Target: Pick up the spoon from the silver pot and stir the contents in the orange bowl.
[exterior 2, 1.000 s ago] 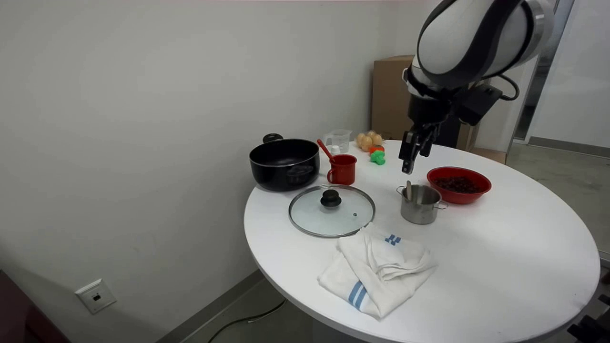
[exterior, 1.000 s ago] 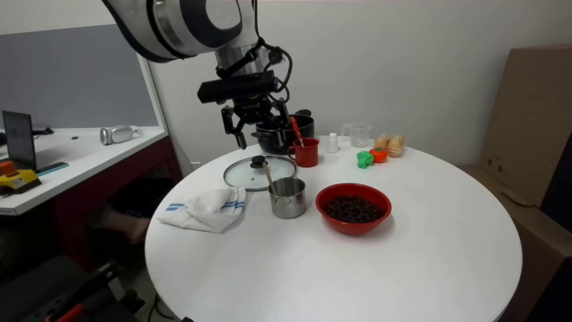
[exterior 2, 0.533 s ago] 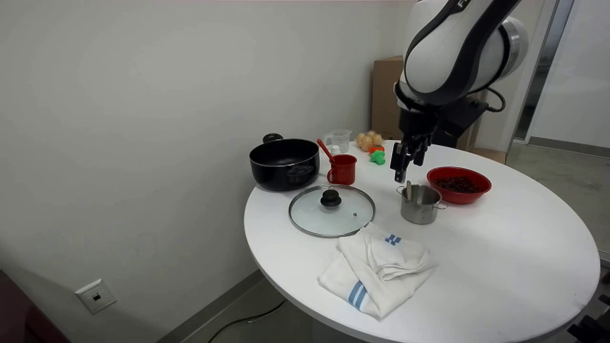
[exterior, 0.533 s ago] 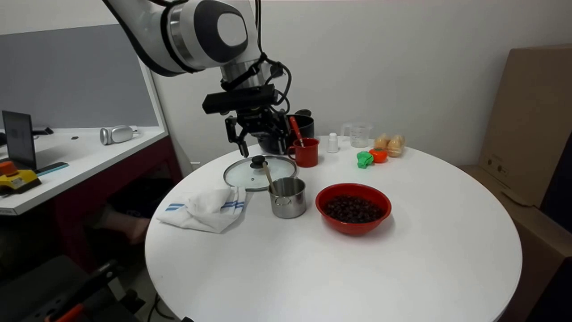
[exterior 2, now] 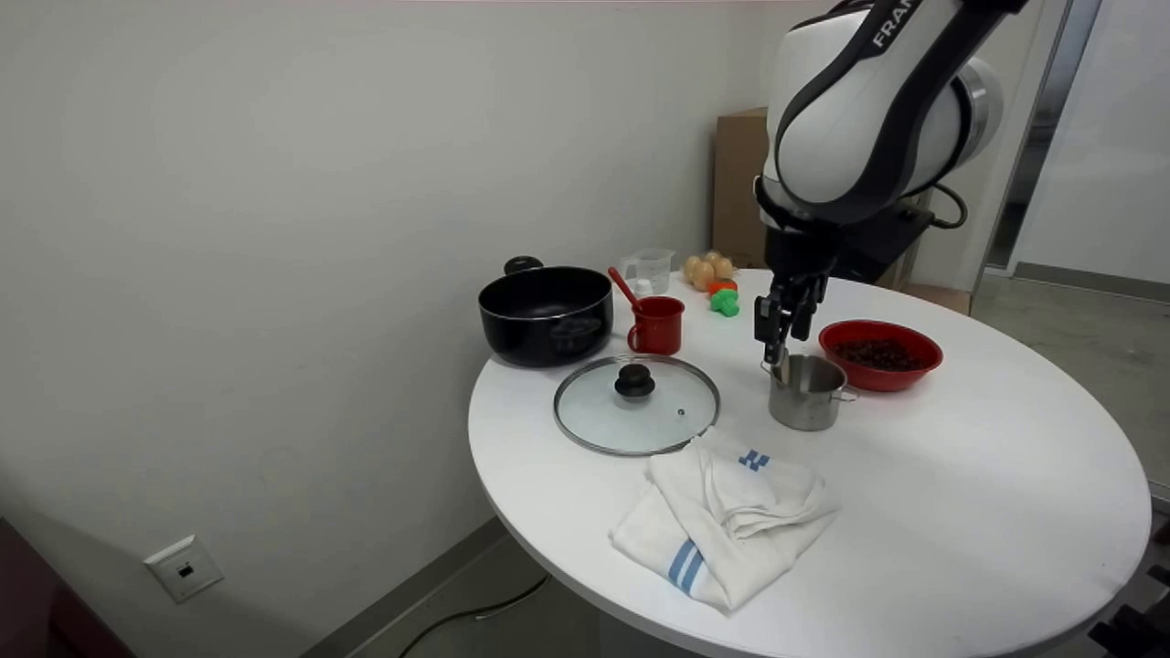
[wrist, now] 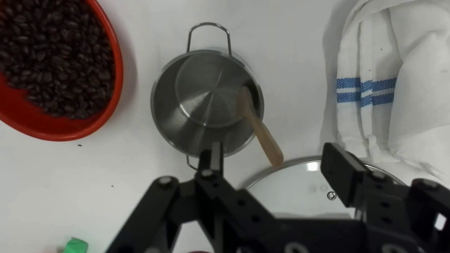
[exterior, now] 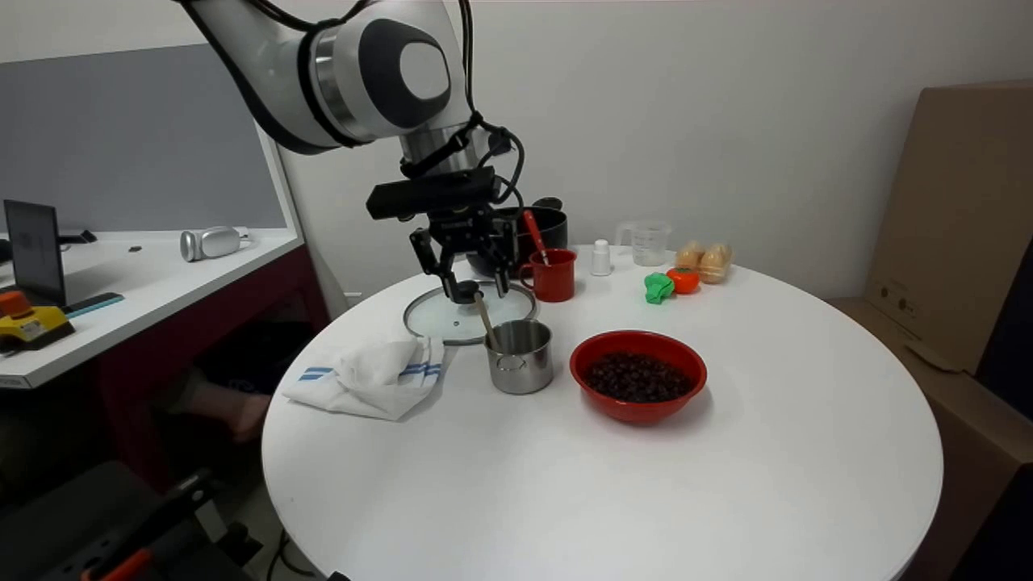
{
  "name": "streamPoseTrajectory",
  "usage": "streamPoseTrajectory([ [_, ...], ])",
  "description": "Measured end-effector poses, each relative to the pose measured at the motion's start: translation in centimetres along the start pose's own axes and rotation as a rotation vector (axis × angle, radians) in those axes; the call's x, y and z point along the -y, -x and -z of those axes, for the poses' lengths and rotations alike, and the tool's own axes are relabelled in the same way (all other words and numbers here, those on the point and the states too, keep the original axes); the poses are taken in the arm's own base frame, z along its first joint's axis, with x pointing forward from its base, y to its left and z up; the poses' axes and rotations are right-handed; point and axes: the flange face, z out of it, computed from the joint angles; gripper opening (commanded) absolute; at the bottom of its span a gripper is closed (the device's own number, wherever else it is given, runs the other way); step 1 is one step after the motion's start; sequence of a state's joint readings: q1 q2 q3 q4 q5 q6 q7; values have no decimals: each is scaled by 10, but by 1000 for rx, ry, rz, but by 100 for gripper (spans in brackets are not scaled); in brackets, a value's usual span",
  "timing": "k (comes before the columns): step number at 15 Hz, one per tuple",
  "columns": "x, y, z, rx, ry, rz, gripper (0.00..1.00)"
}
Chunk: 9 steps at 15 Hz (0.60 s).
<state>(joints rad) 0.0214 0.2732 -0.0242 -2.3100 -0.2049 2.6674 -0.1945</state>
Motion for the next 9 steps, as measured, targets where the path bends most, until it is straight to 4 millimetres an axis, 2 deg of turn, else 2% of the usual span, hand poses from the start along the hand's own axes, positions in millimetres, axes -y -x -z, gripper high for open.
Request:
streamPoseTrajectory([
  [5,-1,-3,2,-7,4,1,5],
  [6,-1,-3,3,-9,4,1,0],
  [9,-2,-4,4,-13,6,1,1],
])
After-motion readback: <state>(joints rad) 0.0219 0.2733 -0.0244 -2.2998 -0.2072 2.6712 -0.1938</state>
